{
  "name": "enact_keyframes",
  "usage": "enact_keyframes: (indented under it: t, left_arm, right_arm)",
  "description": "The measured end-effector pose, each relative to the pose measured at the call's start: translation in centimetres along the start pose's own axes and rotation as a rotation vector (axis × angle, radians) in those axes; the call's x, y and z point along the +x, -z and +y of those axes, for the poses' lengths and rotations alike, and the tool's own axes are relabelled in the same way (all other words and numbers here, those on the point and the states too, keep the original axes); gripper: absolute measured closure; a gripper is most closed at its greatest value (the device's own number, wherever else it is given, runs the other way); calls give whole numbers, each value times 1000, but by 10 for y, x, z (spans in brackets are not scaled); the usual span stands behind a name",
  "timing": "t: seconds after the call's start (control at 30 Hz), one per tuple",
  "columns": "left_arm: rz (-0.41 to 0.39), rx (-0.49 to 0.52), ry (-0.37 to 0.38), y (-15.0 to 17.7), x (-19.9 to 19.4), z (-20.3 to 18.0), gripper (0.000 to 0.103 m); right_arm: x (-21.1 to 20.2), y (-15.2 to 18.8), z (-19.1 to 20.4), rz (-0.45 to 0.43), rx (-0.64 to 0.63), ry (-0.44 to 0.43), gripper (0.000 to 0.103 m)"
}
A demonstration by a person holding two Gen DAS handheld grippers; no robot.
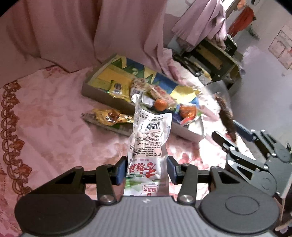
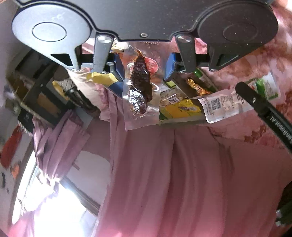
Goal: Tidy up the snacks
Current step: 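Carry the clear package and meat snack over the tray and open both tools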
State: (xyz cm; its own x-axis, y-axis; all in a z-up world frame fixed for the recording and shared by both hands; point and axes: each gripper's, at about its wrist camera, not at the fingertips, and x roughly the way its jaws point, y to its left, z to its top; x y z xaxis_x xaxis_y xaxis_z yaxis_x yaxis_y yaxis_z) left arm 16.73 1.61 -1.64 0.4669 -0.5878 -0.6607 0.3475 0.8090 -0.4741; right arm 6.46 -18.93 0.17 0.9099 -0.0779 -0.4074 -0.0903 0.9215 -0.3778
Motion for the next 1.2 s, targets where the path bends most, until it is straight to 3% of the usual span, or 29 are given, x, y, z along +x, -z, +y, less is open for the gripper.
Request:
enact_keyframes:
  t: [0.3, 0.5, 0.73, 0.93, 1.2]
  left_arm:
    - [-40, -17, -3, -52, 29, -34, 52]
    - [-51, -66, 26, -97, 84, -65, 52]
    - [-5, -70, -22, -138, 151, -98, 52]
    - [53, -45, -87, -146, 188, -107, 52]
    - [98, 10, -171, -142, 204, -110, 52]
  right_arm:
    - [24, -4, -33, -52, 133, 13, 54]
    - [59, 3, -67, 23, 241, 56, 54]
    - [100, 8, -90, 106, 310, 70, 54]
    - [124, 10, -111, 163, 382, 27, 54]
    - [153, 23, -130, 229, 495, -49, 53]
